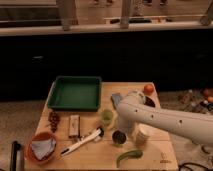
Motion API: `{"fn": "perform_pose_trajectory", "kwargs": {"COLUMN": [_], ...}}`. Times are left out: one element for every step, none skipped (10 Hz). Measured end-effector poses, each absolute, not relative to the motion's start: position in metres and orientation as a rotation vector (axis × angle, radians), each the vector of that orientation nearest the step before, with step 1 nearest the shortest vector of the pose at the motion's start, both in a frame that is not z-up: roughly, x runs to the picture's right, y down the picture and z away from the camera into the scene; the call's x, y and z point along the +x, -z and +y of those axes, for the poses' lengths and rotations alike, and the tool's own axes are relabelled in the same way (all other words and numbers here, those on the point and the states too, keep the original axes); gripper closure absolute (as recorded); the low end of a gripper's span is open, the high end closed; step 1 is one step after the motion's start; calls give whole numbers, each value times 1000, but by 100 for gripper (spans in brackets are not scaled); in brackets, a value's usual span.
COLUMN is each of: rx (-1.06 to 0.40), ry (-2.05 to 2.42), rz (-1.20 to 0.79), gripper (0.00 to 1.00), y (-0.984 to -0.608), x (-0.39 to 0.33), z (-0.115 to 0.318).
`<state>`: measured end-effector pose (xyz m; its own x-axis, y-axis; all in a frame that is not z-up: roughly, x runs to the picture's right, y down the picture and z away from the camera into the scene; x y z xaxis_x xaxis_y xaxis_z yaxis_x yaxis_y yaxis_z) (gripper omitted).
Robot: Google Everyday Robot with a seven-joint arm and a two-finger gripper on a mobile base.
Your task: Stack cups into tray
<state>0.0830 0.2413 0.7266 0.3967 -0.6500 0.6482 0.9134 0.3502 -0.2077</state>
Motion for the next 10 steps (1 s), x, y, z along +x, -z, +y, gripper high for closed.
{"fn": "perform_pose_trajectory", "kwargs": {"rx": [-609,-613,-618,-620,-620,-621,-620,-616,-613,-609], "ry": [1083,1090,1102,1115,1120,1122,1123,1124,1122,1118], "rz": [-520,-526,-535,-540,-544,-550,-557,-569,-577,-586], "gripper": [20,20,20,25,34,45,53,67,75,84], "y": [-726,-725,-724,-723,-722,-722,-722,-723,-724,-726], "x": [80,79,77,75,74,75,75,75,75,77], "z": [244,246,249,251,252,253,253,252,251,250]}}
